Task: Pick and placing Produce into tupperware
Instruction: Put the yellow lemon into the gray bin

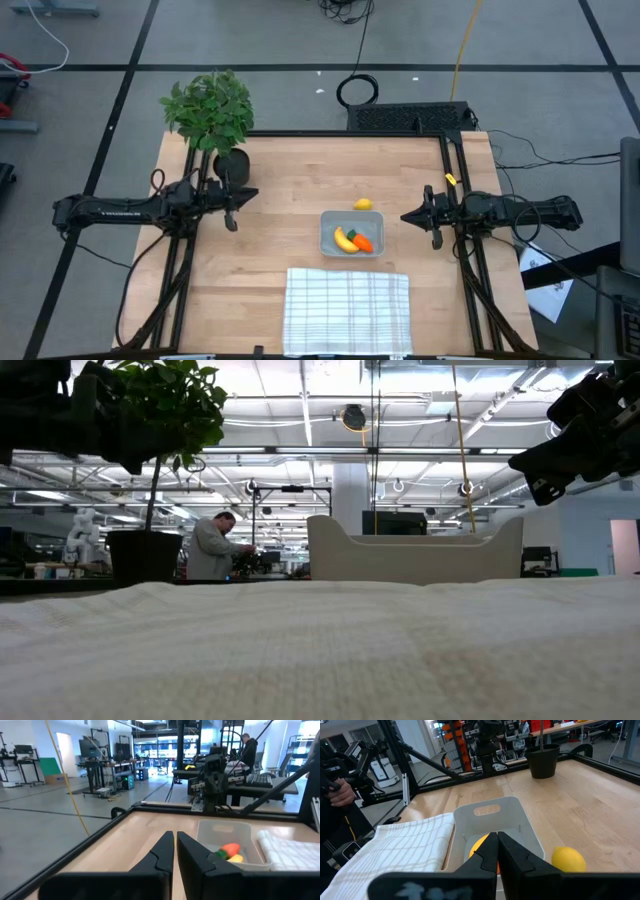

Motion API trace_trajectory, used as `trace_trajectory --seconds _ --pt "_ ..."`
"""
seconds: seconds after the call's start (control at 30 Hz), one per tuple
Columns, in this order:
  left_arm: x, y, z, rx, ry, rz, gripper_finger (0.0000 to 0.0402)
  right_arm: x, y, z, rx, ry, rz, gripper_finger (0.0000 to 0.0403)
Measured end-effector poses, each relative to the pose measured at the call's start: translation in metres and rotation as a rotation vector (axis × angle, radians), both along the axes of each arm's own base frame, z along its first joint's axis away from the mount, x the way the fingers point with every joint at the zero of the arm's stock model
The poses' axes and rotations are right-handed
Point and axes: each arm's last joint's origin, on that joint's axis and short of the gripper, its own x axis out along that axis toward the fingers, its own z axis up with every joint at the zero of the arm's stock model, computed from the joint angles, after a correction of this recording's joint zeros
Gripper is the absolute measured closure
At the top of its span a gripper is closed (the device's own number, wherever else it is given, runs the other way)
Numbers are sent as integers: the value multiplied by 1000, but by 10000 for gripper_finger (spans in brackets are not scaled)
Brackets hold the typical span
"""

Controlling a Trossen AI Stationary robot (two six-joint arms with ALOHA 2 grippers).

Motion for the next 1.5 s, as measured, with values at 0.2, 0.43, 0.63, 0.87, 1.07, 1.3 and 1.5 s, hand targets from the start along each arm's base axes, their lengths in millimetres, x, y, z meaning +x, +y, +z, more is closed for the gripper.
trace_trajectory --seconds 0.2,0.43,0.63,0.87,1.07,1.3,1.5 --pt "9 2 16 -62 7 45 376 0 0 0 0 0 0 403" --pt "51 8 46 -79 184 105 376 0 0 0 -11 -1 1 403" --pt "90 12 76 -37 205 98 376 0 0 0 -11 0 2 403" --pt "132 16 108 -8 207 94 376 0 0 0 -14 -1 2 403" --pt "157 23 123 -16 251 111 376 0 0 0 -12 0 2 403" --pt "166 26 124 -18 269 115 376 0 0 0 -12 0 2 403" --pt "165 26 122 -29 289 114 376 0 0 0 -17 0 3 403"
